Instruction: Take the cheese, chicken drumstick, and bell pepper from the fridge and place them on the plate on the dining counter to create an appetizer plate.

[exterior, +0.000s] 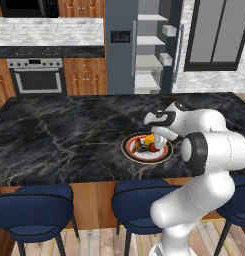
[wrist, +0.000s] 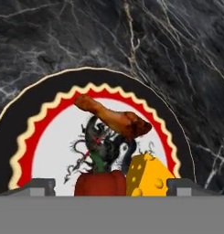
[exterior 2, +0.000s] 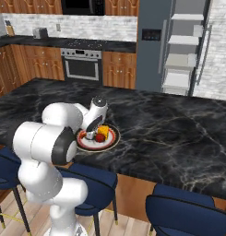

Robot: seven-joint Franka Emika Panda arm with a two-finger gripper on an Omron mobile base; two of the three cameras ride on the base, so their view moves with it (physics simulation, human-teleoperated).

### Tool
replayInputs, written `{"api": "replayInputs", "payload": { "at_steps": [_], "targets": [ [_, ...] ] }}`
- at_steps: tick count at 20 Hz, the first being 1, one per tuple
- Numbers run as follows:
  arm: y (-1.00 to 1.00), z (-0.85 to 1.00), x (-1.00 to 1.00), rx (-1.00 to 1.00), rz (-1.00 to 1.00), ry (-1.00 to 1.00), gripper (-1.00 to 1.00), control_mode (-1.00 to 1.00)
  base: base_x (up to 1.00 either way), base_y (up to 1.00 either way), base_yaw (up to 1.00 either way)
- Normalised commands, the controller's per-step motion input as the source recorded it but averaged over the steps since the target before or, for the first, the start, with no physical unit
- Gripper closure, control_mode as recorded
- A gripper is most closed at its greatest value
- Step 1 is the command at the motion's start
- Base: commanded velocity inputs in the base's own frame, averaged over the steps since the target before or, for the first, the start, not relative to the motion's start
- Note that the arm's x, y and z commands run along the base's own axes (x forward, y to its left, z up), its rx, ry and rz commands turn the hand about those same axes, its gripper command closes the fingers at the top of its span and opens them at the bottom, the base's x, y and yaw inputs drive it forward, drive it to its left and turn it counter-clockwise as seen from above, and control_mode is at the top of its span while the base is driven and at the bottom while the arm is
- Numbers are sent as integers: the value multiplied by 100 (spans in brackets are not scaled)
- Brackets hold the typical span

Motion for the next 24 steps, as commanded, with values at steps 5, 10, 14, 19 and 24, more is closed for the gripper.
{"api": "replayInputs", "payload": {
  "at_steps": [5,10,14,19,24],
  "targets": [
    [-17,94,-88,0,0,-19,-100,-100,0,0,0],
    [-34,91,-100,0,0,-42,-100,-100,0,0,0],
    [-37,90,-100,0,-2,-31,-100,-100,0,0,0],
    [-44,59,-87,0,-6,-4,-100,-100,0,0,0],
    [-49,55,-67,0,-6,0,-100,-100,0,0,0]
  ]
}}
